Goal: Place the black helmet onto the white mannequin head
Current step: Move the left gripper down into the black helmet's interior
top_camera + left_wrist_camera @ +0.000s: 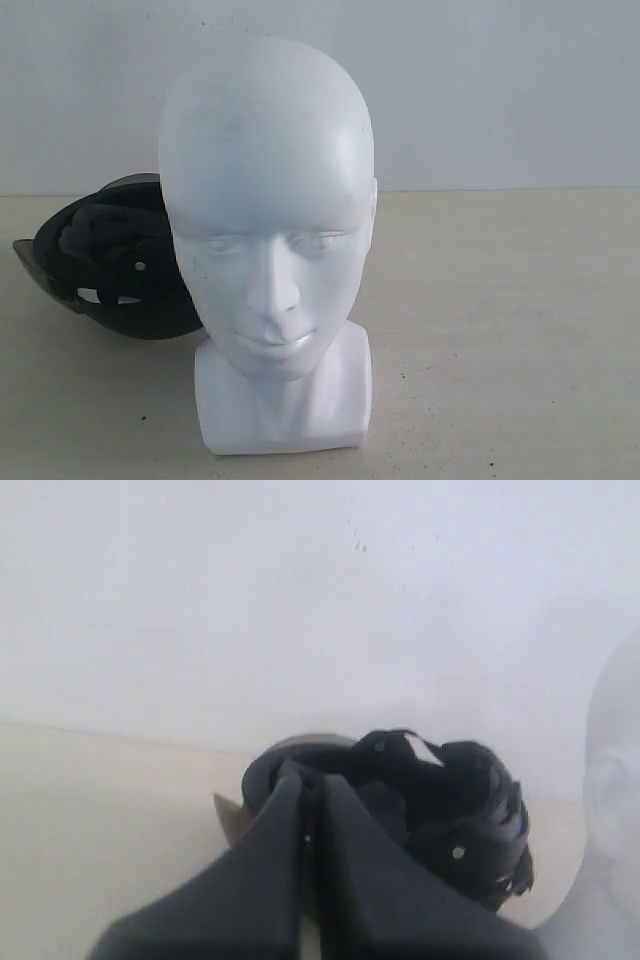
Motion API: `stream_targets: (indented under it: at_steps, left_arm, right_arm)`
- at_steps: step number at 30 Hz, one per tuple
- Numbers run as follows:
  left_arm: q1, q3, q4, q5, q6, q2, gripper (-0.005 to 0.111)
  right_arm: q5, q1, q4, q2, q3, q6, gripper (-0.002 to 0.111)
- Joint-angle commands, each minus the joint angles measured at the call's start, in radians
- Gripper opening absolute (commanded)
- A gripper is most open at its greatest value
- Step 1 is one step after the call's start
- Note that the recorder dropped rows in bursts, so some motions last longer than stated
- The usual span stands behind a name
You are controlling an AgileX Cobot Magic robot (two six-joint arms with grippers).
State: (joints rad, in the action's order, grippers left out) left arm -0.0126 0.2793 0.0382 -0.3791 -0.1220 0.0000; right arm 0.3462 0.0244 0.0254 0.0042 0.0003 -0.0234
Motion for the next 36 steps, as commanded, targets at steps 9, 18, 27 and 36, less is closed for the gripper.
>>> stream_targets:
  at_steps: [9, 18, 27, 36]
  left_arm:
    - [0.003, 0.156, 0.044, 0.068, -0.011, 0.000, 0.004]
    - [0.003, 0.688, -0.138, -0.183, -0.112, 0.668, 0.004]
    - [0.003, 0.919, 0.360, -0.383, 0.523, 1.075, 0.004]
    - [0.003, 0.919, 0.511, -0.342, 0.865, 1.265, 0.004]
  right_arm:
    - [-0.012, -0.004, -0.006, -0.004, 0.000, -0.001, 0.000]
    - [-0.012, -0.004, -0.006, -0.004, 0.000, -0.001, 0.000]
    - [-0.012, -0.004, -0.006, -0.004, 0.000, -0.001, 0.000]
    - [-0.012, -0.004, -0.006, -0.004, 0.000, -0.001, 0.000]
